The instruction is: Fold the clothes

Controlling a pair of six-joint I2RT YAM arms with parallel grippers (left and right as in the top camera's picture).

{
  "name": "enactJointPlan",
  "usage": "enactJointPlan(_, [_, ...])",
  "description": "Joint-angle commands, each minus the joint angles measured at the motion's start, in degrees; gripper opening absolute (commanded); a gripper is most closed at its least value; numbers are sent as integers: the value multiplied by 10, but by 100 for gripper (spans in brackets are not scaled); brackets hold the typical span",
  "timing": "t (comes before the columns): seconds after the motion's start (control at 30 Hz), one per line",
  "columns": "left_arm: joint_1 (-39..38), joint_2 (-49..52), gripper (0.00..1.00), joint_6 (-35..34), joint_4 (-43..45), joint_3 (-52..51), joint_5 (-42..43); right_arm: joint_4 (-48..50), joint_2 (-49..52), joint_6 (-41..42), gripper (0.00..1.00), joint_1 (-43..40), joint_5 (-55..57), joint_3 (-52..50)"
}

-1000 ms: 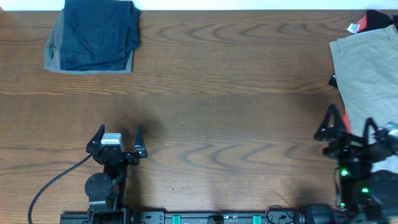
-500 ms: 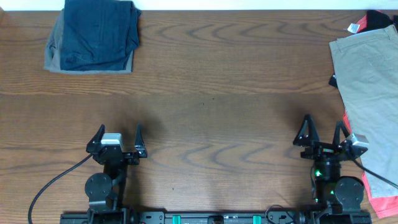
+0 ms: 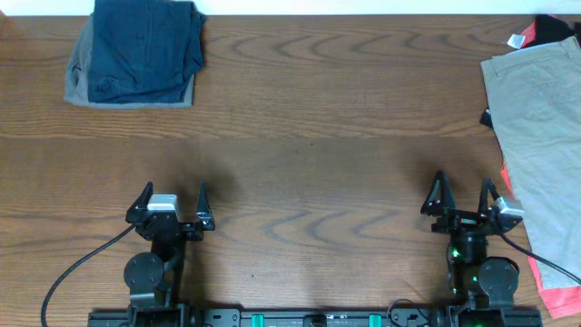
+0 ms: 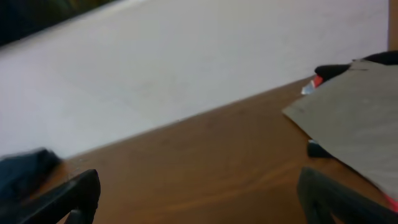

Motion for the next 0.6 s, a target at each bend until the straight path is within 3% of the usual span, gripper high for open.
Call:
enactJointPlan(0.0, [3, -4, 98, 3, -22, -8, 8, -40, -4, -78, 99, -5, -4, -1])
enactJointPlan(0.13, [3, -4, 98, 3, -22, -8, 8, -56, -4, -129, 99, -5, -19, -1])
enactJointPlan(0.57, [3, -4, 98, 3, -21, -8, 8, -55, -4, -129, 99, -5, -17, -1])
